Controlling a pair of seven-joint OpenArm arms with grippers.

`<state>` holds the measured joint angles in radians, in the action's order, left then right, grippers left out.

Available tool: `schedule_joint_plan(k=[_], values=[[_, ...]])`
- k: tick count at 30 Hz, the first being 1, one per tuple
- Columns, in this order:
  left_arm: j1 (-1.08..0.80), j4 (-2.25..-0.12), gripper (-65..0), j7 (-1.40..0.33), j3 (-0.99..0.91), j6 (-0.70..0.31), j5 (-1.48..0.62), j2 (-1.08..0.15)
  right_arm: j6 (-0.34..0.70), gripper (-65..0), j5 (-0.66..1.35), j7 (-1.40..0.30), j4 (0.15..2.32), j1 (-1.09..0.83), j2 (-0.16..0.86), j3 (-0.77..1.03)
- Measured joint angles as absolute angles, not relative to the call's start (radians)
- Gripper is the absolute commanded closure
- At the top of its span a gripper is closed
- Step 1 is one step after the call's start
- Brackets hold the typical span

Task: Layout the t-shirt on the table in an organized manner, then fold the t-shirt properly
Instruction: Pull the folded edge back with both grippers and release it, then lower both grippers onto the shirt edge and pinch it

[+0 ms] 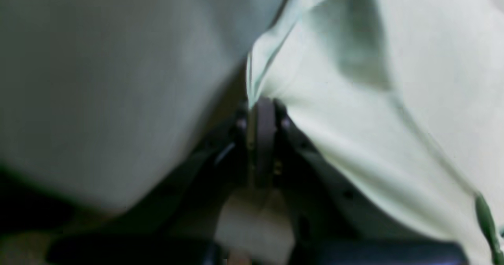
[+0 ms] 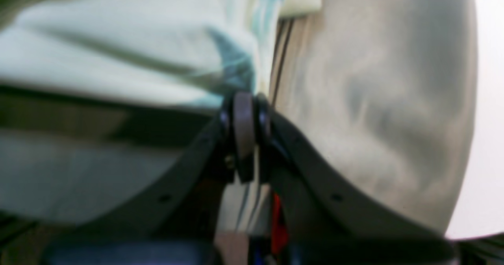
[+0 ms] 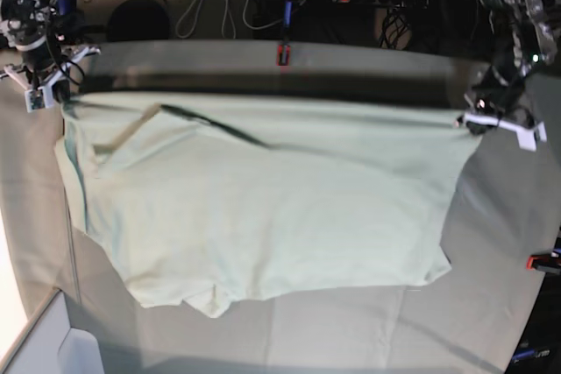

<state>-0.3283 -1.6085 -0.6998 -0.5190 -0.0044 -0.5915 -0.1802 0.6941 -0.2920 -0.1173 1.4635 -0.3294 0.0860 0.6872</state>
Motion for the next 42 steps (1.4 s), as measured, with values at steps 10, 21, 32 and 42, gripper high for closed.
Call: schedule_joint_plan(k=[10,21,32,42], values=[[-0.429,-1.610,0.0,-0.700,-0.605,-0.004,-0.590,-0.151,0.695,0.0,-0.212,-0.108,1.464,-0.450,0.067,0.686],[-0.460,-1.610,-8.0,-0.690,-0.605,-0.004,-0.588,-0.136,0.694,-4.7,-0.205,-0.105,1.464,-0.475,0.069,0.686],[-0.492,-1.639,-34.1,-0.689,-0.612,0.004,-0.580,-0.135,0.694,-17.0,-0.205,-0.109,1.464,-0.478,0.072,0.694],[-0.385,-1.735,-34.2,-0.692,-0.744,0.010,-0.667,-0.086,0.694,-28.4,-0.126,-0.116,1.554,-0.494,0.061,0.784]])
